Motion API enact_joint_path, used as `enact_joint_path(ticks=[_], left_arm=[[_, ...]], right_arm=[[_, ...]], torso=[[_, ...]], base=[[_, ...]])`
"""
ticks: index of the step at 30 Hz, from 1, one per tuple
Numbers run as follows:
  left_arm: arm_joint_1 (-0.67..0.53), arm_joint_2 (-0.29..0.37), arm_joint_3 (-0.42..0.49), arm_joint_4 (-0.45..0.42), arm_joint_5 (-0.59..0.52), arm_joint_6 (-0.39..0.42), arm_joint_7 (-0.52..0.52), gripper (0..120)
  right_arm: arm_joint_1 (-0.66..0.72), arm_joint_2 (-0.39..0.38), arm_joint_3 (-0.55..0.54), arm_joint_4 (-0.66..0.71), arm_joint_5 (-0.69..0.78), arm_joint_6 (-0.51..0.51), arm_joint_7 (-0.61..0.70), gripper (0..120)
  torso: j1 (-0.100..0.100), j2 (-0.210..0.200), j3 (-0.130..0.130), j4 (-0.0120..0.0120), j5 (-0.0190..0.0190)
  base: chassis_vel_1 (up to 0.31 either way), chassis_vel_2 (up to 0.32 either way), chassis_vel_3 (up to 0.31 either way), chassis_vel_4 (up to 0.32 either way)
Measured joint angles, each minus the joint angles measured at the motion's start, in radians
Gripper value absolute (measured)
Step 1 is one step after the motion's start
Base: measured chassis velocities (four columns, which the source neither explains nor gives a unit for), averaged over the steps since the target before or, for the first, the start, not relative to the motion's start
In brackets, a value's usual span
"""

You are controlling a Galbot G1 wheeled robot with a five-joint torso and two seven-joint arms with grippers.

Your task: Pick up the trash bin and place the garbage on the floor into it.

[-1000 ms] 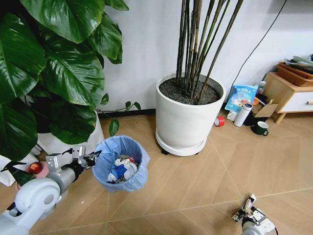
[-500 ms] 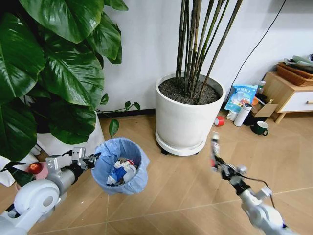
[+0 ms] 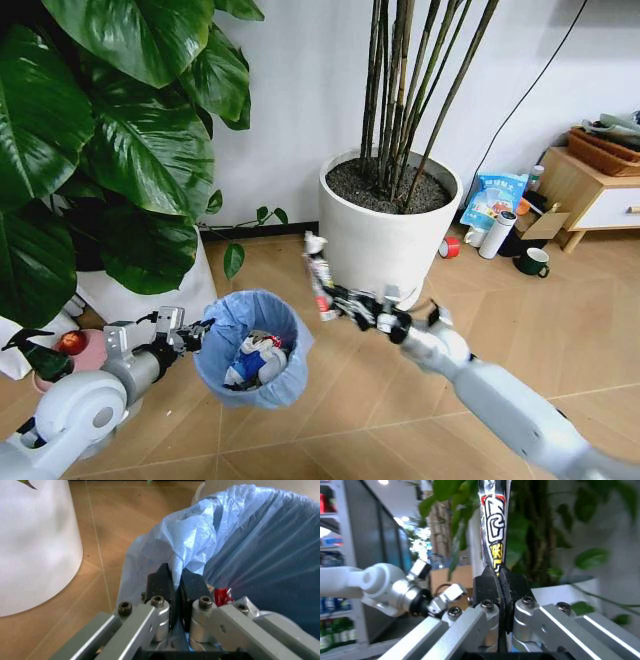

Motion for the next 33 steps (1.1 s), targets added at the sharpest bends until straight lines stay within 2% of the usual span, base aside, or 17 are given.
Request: enact_joint_path(ticks=[5,11,18,20,23,24,27,28,31,33], left_arm=[[-0.012,-0.009,0.019,-0.001,0.002,-0.001,0.002,0],[-0.026,-0.008,0.030,-0.001,0.001,-0.001,0.002,0],[-0.030,-0.005,0.030,0.004,-0.001,-0.001,0.002,0],[-0.032,-0.005,0.029,0.004,-0.004,0.000,0.002,0],[-0.037,-0.004,0.024,0.008,-0.008,0.001,0.002,0],[-0.037,-0.004,0.024,0.008,-0.008,0.001,0.002,0],[-0.039,-0.002,0.019,0.010,-0.013,0.002,0.001,0],[-0.039,-0.002,0.019,0.010,-0.013,0.002,0.001,0],[-0.041,0.000,0.015,0.008,-0.018,0.003,-0.002,0],[-0.041,0.001,0.013,0.008,-0.018,0.004,-0.003,0]], right_arm=[[0.049,0.073,-0.083,-0.054,0.004,-0.001,-0.010,0],[0.084,0.139,-0.132,-0.111,0.004,0.002,-0.010,0],[0.106,0.145,-0.170,-0.143,-0.007,0.002,-0.003,0],[0.108,0.136,-0.178,-0.153,-0.018,0.000,0.000,5],[0.108,0.119,-0.182,-0.154,-0.022,-0.007,0.003,20],[0.108,0.119,-0.182,-0.154,-0.022,-0.007,0.003,20],[0.107,0.098,-0.183,-0.152,-0.024,-0.015,0.003,36],[0.107,0.098,-0.183,-0.152,-0.024,-0.015,0.003,36],[0.110,0.089,-0.183,-0.149,-0.025,-0.016,0.003,51],[0.110,0.083,-0.181,-0.145,-0.025,-0.016,0.003,55]], torso=[[0.000,0.000,0.000,-0.0005,0.0001],[0.000,0.000,0.000,-0.0001,0.0003],[0.000,0.000,0.000,-0.0003,0.0001],[0.000,0.000,0.000,-0.0003,0.0001],[0.000,0.000,0.000,-0.0003,0.0002],[0.000,0.000,0.000,-0.0003,0.0002],[0.000,0.000,0.000,-0.0003,0.0002],[0.000,0.000,0.000,-0.0003,0.0002],[0.000,0.000,0.000,-0.0003,0.0003],[0.000,0.000,0.000,-0.0002,0.0003]], base=[[0.000,0.000,0.000,0.000],[0.000,0.000,0.000,0.000],[0.000,0.000,0.000,0.000],[0.000,0.000,0.000,0.000],[0.000,0.000,0.000,0.000],[0.000,0.000,0.000,0.000],[0.000,0.000,0.000,0.000],[0.000,0.000,0.000,0.000],[0.000,0.000,0.000,0.000],[0.000,0.000,0.000,0.000]])
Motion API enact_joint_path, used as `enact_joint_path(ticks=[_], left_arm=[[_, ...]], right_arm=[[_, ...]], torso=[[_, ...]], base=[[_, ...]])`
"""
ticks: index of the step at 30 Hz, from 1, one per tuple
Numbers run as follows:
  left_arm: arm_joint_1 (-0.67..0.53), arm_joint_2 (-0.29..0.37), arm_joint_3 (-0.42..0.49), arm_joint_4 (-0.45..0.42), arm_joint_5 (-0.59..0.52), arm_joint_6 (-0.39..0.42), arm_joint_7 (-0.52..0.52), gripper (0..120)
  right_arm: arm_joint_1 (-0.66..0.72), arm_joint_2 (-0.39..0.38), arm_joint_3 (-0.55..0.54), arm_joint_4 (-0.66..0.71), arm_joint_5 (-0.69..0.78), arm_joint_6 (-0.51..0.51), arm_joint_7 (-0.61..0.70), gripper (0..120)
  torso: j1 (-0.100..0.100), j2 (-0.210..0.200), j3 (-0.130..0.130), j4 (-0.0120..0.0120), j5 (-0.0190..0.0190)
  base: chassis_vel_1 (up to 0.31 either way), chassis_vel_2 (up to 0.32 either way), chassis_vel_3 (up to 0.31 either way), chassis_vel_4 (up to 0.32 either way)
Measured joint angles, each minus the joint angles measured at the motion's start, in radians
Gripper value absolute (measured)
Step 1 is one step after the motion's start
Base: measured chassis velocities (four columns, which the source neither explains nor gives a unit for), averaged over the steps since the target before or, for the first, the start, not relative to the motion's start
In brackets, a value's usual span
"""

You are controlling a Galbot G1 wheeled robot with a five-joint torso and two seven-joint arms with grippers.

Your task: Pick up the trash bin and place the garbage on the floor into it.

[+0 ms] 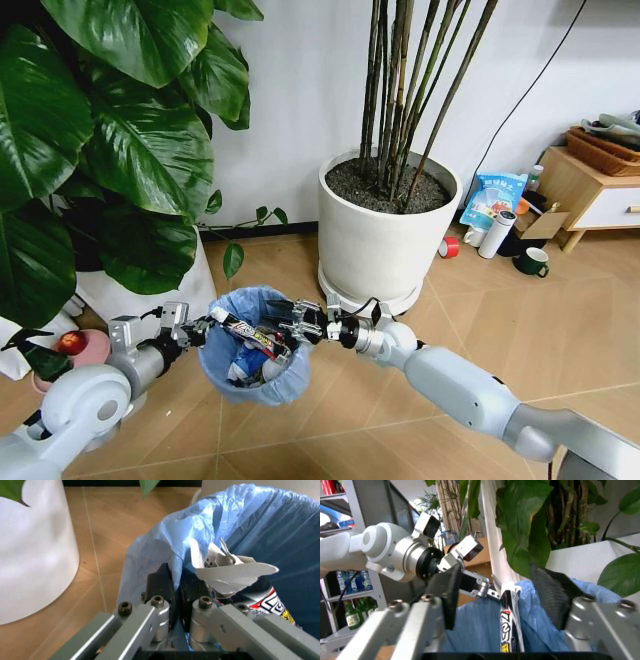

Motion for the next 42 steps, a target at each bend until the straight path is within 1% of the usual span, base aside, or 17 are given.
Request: enact_joint_path(ticks=[2,4,7,8,11,15,16,19,20,23,26,27,28,29,32,36,42], left_arm=[[0.006,-0.001,-0.010,0.000,0.000,0.001,-0.005,0],[0.015,-0.002,-0.018,0.000,0.000,0.001,-0.007,0],[0.052,-0.023,-0.059,0.007,0.009,0.002,-0.014,0],[0.052,-0.023,-0.059,0.007,0.009,0.002,-0.014,0],[0.088,-0.055,-0.112,0.010,0.020,0.001,-0.015,0],[0.109,-0.092,-0.149,0.020,0.043,0.000,-0.008,0],[0.109,-0.092,-0.149,0.020,0.043,0.000,-0.008,0],[0.110,-0.124,-0.177,0.038,0.062,-0.004,-0.004,0],[0.110,-0.124,-0.177,0.038,0.062,-0.004,-0.004,0],[0.099,-0.144,-0.180,0.062,0.091,-0.010,0.008,0],[0.098,-0.152,-0.181,0.067,0.101,-0.012,0.011,0],[0.102,-0.175,-0.189,0.078,0.125,-0.016,0.018,0],[0.102,-0.175,-0.189,0.078,0.125,-0.016,0.018,0],[0.103,-0.183,-0.189,0.083,0.136,-0.020,0.024,0],[0.111,-0.213,-0.186,0.103,0.174,-0.030,0.042,0],[0.127,-0.243,-0.212,0.104,0.212,-0.042,0.056,0],[0.158,-0.281,-0.257,0.097,0.254,-0.050,0.063,0]], right_arm=[[-0.008,-0.016,0.018,0.009,0.001,0.006,0.017,66],[-0.018,-0.026,0.033,0.013,0.001,0.011,0.039,69],[-0.091,-0.082,0.109,0.037,-0.011,0.054,0.239,84],[-0.091,-0.082,0.109,0.037,-0.011,0.054,0.239,84],[-0.215,-0.132,0.211,0.057,-0.111,0.122,0.483,97],[-0.370,-0.156,0.356,0.056,-0.231,0.156,0.640,100],[-0.370,-0.156,0.356,0.056,-0.231,0.156,0.640,100],[-0.483,-0.164,0.510,0.084,-0.294,0.156,0.709,100],[-0.483,-0.164,0.510,0.084,-0.294,0.156,0.709,100],[-0.627,-0.154,0.698,0.119,-0.339,0.157,0.745,100],[-0.674,-0.142,0.760,0.127,-0.356,0.160,0.750,100],[-0.760,-0.112,0.869,0.143,-0.389,0.168,0.754,100],[-0.760,-0.112,0.869,0.143,-0.389,0.168,0.754,100],[-0.786,-0.093,0.912,0.152,-0.408,0.170,0.753,100],[-0.878,-0.010,1.075,0.175,-0.465,0.179,0.733,100],[-0.929,0.051,1.163,0.214,-0.487,0.188,0.715,100],[-0.968,0.065,1.188,0.281,-0.489,0.197,0.713,100]], torso=[[0.000,0.000,0.000,0.0002,0.0000],[0.000,0.000,0.000,0.0001,0.0001],[0.000,0.000,0.000,0.0001,0.0000],[0.000,0.000,0.000,0.0001,0.0000],[0.000,0.000,0.000,0.0000,0.0002],[0.000,0.000,0.000,-0.0003,0.0005],[0.000,0.000,0.000,-0.0003,0.0005],[0.000,0.000,0.000,0.0001,0.0004],[0.000,0.000,0.000,0.0001,0.0004],[0.000,0.000,0.000,0.0001,0.0000],[0.000,0.000,0.000,-0.0001,0.0001],[0.000,0.000,0.000,-0.0009,-0.0001],[0.000,0.000,0.000,-0.0009,-0.0001],[0.000,0.000,0.000,0.0002,0.0001],[0.000,0.000,0.000,-0.0004,-0.0007],[0.000,0.000,0.000,-0.0001,0.0003],[0.000,0.000,0.000,0.0000,0.0001]], base=[[0.000,0.000,0.000,0.000],[0.000,0.000,0.000,0.000],[0.000,0.000,0.000,0.000],[0.000,0.000,0.000,0.000],[0.000,0.000,0.000,0.000],[0.000,0.000,0.000,0.000],[0.000,0.000,0.000,0.000],[0.000,0.000,0.000,0.000],[0.000,0.000,0.000,0.000],[0.000,0.000,0.000,0.000],[0.000,0.000,0.000,0.000],[0.000,0.000,0.000,0.000],[0.000,0.000,0.000,0.000],[0.000,0.000,0.000,0.000],[0.000,0.000,0.000,0.000],[0.000,0.000,0.000,0.000],[0.000,0.000,0.000,0.000]])
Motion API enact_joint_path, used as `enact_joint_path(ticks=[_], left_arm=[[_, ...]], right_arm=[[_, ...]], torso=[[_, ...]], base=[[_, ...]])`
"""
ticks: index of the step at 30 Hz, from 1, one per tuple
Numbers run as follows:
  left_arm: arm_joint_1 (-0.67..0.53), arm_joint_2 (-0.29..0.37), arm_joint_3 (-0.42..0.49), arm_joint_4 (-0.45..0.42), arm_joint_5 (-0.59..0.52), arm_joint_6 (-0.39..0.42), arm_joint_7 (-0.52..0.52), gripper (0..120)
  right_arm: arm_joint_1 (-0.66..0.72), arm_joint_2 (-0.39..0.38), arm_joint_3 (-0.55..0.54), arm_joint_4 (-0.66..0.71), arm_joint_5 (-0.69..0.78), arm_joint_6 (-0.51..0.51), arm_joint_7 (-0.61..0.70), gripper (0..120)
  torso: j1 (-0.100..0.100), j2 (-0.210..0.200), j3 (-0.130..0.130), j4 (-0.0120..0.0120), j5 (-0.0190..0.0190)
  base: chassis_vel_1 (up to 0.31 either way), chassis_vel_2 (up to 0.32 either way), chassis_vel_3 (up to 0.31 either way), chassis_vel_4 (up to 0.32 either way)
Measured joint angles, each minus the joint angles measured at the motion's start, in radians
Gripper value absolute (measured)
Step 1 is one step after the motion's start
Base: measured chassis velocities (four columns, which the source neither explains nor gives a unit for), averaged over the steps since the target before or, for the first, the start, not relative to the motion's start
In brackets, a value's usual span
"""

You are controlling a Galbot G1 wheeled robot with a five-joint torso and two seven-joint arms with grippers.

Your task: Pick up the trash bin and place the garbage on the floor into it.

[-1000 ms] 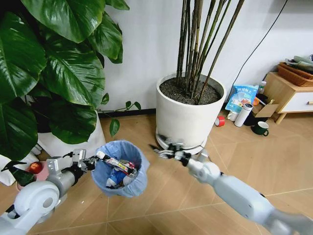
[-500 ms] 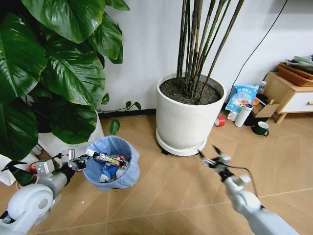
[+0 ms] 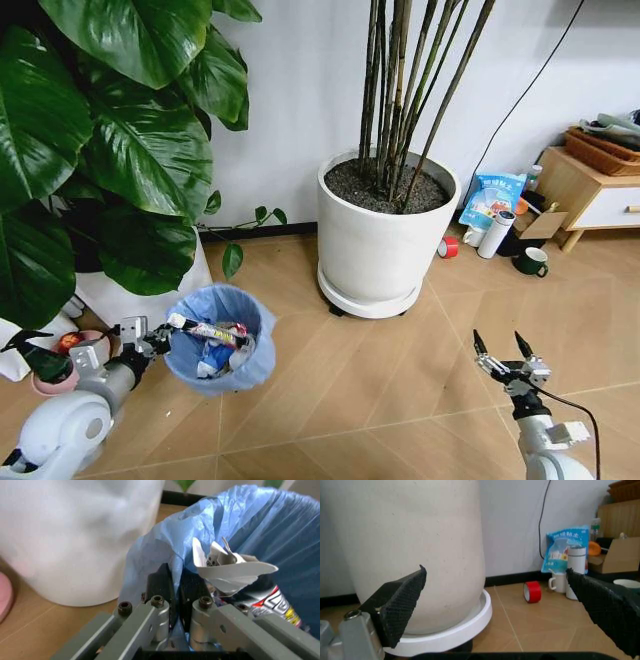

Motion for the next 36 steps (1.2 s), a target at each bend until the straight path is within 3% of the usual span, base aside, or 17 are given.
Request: enact_joint_path(ticks=[7,18,36], left_arm=[[0.053,-0.046,-0.035,-0.015,0.034,-0.007,0.013,0],[0.132,-0.093,-0.110,-0.034,0.058,-0.015,0.018,0],[0.143,-0.091,-0.135,-0.047,0.043,-0.013,0.011,0]], right_arm=[[-0.018,-0.016,-0.002,0.039,-0.010,0.006,-0.001,100],[0.008,-0.028,-0.046,-0.005,-0.025,0.030,-0.030,100],[0.025,-0.070,-0.055,-0.024,-0.008,0.041,-0.048,100]], torso=[[0.000,0.000,0.000,0.0001,-0.0004],[0.000,0.000,0.000,0.0000,-0.0001],[0.000,0.000,0.000,-0.0001,-0.0002]], base=[[0.000,0.000,0.000,0.000],[0.000,0.000,0.000,0.000],[0.093,-0.102,-0.097,0.088]])
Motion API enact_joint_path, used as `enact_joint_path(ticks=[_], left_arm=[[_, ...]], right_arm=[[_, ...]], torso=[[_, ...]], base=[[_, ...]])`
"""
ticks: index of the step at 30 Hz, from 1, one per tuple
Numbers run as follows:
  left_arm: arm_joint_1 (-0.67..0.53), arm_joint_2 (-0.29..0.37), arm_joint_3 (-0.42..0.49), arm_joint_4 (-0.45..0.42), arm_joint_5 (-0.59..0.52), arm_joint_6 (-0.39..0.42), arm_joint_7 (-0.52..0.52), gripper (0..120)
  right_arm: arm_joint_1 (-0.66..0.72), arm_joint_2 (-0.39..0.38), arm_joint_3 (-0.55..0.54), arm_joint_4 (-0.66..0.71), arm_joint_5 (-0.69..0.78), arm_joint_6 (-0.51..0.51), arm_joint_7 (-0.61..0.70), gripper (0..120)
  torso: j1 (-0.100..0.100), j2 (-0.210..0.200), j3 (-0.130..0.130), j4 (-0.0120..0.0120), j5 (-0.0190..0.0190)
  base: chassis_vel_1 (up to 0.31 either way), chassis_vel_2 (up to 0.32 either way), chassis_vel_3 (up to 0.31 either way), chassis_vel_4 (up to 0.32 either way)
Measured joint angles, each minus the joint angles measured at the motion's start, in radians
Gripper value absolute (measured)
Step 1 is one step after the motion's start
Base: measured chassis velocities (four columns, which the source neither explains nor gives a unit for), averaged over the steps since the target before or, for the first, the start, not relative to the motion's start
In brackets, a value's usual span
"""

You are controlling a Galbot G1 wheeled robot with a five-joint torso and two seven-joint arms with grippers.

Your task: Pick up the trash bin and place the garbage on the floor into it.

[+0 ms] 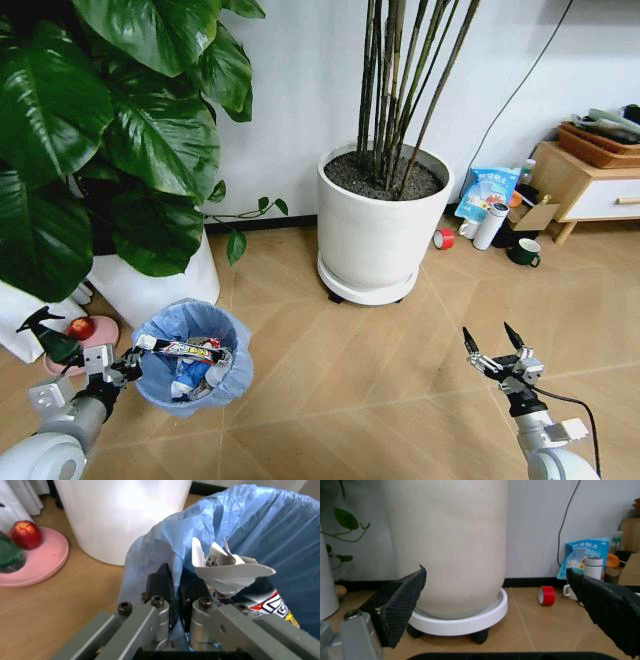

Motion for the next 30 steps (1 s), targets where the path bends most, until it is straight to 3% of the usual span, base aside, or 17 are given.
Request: enact_joint_path(ticks=[30], left_arm=[[-0.068,0.047,0.025,0.033,-0.047,0.013,-0.023,0]], right_arm=[[0.020,0.011,-0.013,-0.036,0.020,0.003,-0.021,100]], torso=[[0.000,0.000,0.000,-0.0002,0.0003]], base=[[0.144,-0.139,-0.143,0.134]])
